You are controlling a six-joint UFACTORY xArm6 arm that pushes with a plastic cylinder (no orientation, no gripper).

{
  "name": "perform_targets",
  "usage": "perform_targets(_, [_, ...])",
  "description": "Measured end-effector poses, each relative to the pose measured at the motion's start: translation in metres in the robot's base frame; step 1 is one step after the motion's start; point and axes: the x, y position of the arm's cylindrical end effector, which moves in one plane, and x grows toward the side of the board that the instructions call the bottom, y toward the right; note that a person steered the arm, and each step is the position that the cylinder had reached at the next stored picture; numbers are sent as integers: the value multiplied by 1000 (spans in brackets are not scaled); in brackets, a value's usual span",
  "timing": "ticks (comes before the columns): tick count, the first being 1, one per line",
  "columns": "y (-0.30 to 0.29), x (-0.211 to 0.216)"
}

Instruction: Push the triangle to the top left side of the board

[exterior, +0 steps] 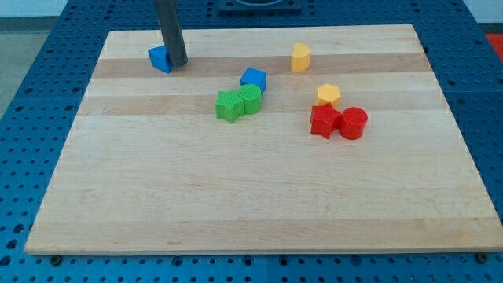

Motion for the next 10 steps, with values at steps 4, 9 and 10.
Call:
perform_targets(4, [-38, 0])
perform_targets(9, [10, 0])
perform_targets(10, [10, 0])
